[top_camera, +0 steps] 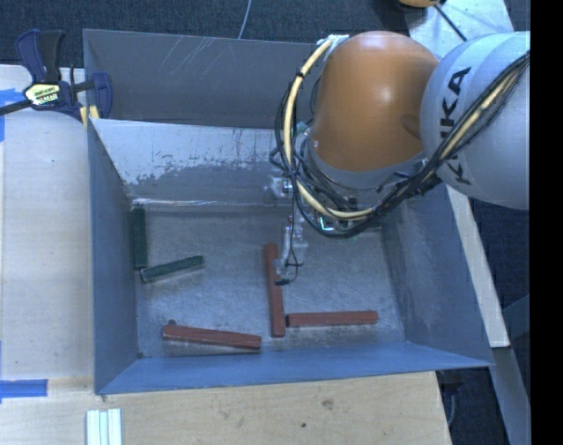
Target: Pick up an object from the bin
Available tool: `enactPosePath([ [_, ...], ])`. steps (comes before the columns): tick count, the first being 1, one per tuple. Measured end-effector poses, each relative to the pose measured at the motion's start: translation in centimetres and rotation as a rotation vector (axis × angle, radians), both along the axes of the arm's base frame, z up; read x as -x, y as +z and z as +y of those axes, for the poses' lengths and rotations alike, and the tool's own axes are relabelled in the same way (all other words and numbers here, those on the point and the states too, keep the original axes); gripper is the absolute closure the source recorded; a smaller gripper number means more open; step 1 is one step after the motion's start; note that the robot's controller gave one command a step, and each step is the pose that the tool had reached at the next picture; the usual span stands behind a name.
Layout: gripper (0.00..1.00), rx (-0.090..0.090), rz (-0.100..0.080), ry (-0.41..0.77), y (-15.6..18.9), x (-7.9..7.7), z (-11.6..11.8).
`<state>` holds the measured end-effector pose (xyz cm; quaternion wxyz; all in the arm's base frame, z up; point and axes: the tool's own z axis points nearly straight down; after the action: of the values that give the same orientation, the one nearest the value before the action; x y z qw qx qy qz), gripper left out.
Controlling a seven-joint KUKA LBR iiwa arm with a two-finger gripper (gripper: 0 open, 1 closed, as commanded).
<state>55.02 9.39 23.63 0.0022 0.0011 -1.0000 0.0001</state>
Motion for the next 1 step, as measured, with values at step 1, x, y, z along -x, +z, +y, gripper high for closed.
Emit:
enactPosePath([
  [1, 0.0, -0.001, -0.008, -0.002, 0.35, -0.13, -0.04],
])
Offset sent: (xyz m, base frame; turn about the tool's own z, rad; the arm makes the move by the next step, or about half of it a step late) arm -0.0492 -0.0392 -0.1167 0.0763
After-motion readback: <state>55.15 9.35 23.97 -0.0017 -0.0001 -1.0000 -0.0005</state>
